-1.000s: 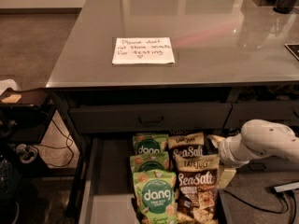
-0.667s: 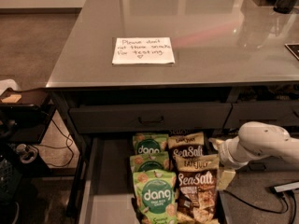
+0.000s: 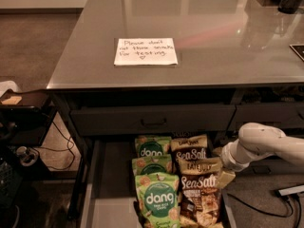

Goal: Pick brown chip bag from middle drawer and place on counter

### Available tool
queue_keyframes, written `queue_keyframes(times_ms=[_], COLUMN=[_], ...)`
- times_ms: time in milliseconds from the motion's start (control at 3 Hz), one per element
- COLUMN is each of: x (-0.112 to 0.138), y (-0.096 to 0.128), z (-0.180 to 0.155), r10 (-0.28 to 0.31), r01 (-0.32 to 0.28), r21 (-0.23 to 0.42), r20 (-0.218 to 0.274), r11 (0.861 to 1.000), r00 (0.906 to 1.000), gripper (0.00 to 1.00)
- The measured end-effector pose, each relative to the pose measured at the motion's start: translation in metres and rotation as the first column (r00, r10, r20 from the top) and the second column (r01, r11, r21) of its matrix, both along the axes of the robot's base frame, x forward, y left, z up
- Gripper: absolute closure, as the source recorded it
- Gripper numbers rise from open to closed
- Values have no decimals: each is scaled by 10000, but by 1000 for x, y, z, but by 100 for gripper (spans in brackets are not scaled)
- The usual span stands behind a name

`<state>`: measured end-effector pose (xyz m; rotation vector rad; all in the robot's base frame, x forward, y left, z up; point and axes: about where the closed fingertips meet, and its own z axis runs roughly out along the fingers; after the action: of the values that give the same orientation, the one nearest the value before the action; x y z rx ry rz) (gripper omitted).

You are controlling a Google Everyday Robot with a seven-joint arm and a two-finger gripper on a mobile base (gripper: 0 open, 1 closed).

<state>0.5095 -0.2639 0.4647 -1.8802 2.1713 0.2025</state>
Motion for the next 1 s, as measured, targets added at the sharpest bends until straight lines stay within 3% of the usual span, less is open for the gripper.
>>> queue_keyframes(times_ms=[333,667,1000], x=[2,-4,-20], y=[9,27,52], z=[-9,-7,17], r10=[-604,-845,-390], r01=[628,966,568], r21=[281,741,1087], r20=[-792,-1512,-1590], r11=[9976,9926,9924], r00=[9950,9849,9865], gripper=[43,66,89])
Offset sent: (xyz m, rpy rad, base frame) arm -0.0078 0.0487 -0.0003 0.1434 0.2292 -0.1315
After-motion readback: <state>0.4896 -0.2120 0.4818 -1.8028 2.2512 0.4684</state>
